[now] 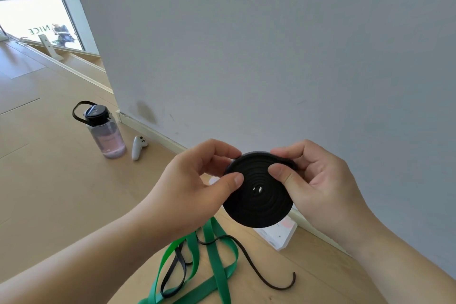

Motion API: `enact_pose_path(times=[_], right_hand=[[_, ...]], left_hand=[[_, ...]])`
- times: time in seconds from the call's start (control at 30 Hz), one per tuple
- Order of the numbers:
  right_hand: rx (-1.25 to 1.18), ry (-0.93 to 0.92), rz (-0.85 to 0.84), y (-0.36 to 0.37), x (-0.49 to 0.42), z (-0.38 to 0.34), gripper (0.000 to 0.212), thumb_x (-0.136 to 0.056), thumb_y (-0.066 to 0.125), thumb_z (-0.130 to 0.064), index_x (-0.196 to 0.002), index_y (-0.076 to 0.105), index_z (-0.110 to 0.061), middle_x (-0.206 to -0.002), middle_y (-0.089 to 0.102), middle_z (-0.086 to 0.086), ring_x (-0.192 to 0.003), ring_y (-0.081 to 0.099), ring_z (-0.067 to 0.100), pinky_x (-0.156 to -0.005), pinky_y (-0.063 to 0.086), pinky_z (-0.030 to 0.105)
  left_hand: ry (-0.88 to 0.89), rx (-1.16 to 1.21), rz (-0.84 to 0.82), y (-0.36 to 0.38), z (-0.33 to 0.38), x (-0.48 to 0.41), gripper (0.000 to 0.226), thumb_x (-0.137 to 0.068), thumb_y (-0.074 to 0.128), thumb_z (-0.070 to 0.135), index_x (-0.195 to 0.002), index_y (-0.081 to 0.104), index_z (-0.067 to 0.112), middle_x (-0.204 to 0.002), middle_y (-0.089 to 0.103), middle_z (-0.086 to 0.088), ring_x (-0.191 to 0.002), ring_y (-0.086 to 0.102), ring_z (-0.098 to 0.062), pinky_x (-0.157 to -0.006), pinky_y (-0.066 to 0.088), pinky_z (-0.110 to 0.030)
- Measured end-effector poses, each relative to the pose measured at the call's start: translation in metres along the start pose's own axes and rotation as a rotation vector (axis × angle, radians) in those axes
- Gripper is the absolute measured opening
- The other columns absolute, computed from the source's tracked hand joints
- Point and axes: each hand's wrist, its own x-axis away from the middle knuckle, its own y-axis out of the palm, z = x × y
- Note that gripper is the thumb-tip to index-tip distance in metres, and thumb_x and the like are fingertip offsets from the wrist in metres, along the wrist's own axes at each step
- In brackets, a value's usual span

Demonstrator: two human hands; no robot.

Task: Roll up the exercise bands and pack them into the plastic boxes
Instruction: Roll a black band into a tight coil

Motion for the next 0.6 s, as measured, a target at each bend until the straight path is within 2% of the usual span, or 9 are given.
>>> enact_pose_path(times=[0.13, 0.27, 0.37, 0.43, 0.53, 0.6], right_hand=[[0.134, -0.033, -0.084, 0.006, 0.005, 0.0, 0.023, -0.089, 0.076, -0.009, -0.097, 0.075, -0.031, -0.093, 0.078, -0.02, -0.089, 0.074, 0.002, -0.076, 0.057, 0.013], [0.025, 0.015, -0.086, 0.007, 0.002, 0.0, 0.024, -0.087, 0.078, -0.005, -0.1, 0.074, -0.025, -0.092, 0.08, -0.008, -0.086, 0.077, 0.011, -0.078, 0.062, 0.026], [-0.146, 0.074, -0.044, 0.003, -0.002, -0.001, 0.031, -0.08, 0.081, 0.0, -0.102, 0.069, -0.018, -0.094, 0.08, 0.005, -0.084, 0.079, 0.024, -0.075, 0.064, 0.036], [-0.205, 0.085, -0.034, 0.0, -0.004, 0.0, 0.033, -0.079, 0.08, 0.002, -0.104, 0.069, -0.015, -0.095, 0.08, 0.009, -0.085, 0.079, 0.025, -0.075, 0.063, 0.035], [-0.175, 0.088, -0.117, -0.001, -0.002, 0.002, 0.047, -0.086, 0.076, 0.004, -0.119, 0.065, -0.027, -0.099, 0.079, 0.009, -0.091, 0.078, 0.025, -0.082, 0.064, 0.035], [-0.096, 0.062, -0.125, -0.001, -0.001, 0.003, 0.041, -0.087, 0.075, 0.003, -0.115, 0.071, -0.027, -0.098, 0.08, 0.005, -0.091, 0.078, 0.02, -0.087, 0.063, 0.035]], left_hand=[[0.031, -0.066, -0.059, 0.006, 0.0, 0.004, 0.037, -0.09, 0.077, 0.015, -0.115, 0.07, 0.042, -0.105, 0.075, 0.013, -0.101, 0.072, -0.006, -0.082, 0.063, -0.029], [0.004, -0.001, -0.034, 0.008, -0.002, 0.001, 0.035, -0.09, 0.075, 0.009, -0.111, 0.077, 0.038, -0.095, 0.078, 0.01, -0.095, 0.074, -0.006, -0.087, 0.063, -0.035], [-0.015, 0.058, 0.017, 0.01, -0.006, 0.001, 0.032, -0.09, 0.076, 0.01, -0.109, 0.078, 0.036, -0.098, 0.079, 0.008, -0.098, 0.074, -0.012, -0.095, 0.06, -0.042], [-0.017, 0.101, 0.039, 0.009, -0.009, 0.001, 0.03, -0.09, 0.077, 0.009, -0.108, 0.078, 0.034, -0.1, 0.08, 0.005, -0.101, 0.074, -0.016, -0.097, 0.058, -0.044], [0.012, 0.077, 0.014, 0.008, -0.011, 0.001, 0.029, -0.09, 0.076, 0.014, -0.109, 0.078, 0.035, -0.101, 0.08, 0.005, -0.102, 0.073, -0.018, -0.097, 0.058, -0.044], [0.023, 0.06, 0.001, 0.009, -0.011, 0.002, 0.027, -0.088, 0.074, 0.021, -0.111, 0.077, 0.035, -0.101, 0.079, 0.007, -0.101, 0.073, -0.016, -0.097, 0.058, -0.043]])
